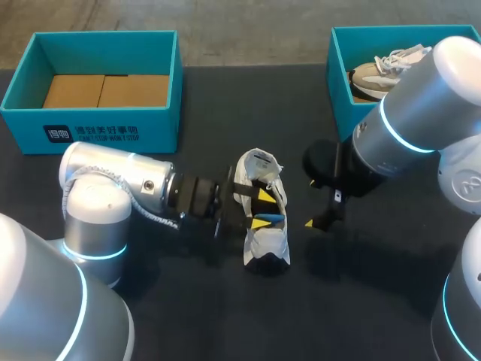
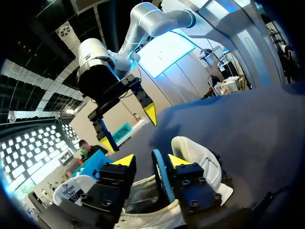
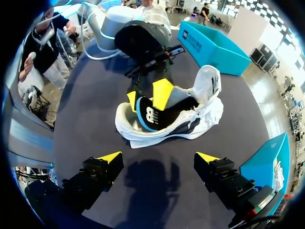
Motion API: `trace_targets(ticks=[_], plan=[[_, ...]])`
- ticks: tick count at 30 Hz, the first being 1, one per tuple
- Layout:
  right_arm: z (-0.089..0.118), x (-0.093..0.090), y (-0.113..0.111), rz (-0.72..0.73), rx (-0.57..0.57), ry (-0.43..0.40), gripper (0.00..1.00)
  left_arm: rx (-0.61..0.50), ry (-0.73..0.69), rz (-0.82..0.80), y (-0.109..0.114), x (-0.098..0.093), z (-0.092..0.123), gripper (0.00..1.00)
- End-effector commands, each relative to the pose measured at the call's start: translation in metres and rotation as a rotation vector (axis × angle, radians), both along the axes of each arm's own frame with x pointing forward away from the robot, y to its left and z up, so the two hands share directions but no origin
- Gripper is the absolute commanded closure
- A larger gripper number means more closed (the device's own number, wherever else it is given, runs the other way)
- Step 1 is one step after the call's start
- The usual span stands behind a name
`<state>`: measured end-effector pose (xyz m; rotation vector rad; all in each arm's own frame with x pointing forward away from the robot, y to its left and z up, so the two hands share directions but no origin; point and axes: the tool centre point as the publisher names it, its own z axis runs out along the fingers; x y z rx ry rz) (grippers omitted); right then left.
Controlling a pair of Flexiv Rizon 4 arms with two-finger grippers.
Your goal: Take the shoe out of the shoebox, open the shoe tongue, remove and reinsert the insole, then place the shoe into the shoebox
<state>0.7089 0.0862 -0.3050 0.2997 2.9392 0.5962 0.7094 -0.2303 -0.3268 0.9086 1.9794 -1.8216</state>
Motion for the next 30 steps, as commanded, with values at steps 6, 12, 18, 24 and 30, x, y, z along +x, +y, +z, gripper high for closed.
trace_targets(ticks=[6, 12, 18, 24, 30], plan=[[-0.004, -0.001, -0.001, -0.004, 0.005, 0.003, 0.00, 0.015, 0.028, -0.028, 0.000, -0.002, -0.011, 1.00], [-0.004, 0.000, 0.002, 0.002, 0.007, 0.005, 0.00, 0.047, 0.031, -0.023, 0.001, 0.006, -0.024, 1.00], [-0.004, 0.001, 0.003, 0.005, 0.005, 0.010, 0.00, 0.063, 0.036, -0.010, 0.001, 0.009, -0.029, 1.00], [-0.005, 0.001, 0.003, 0.005, 0.003, 0.012, 0.00, 0.031, 0.015, 0.005, 0.003, 0.007, -0.015, 0.00], [-0.004, 0.000, 0.004, 0.000, 0.009, 0.008, 0.00, -0.001, -0.003, 0.017, 0.006, 0.007, 0.002, 0.00]])
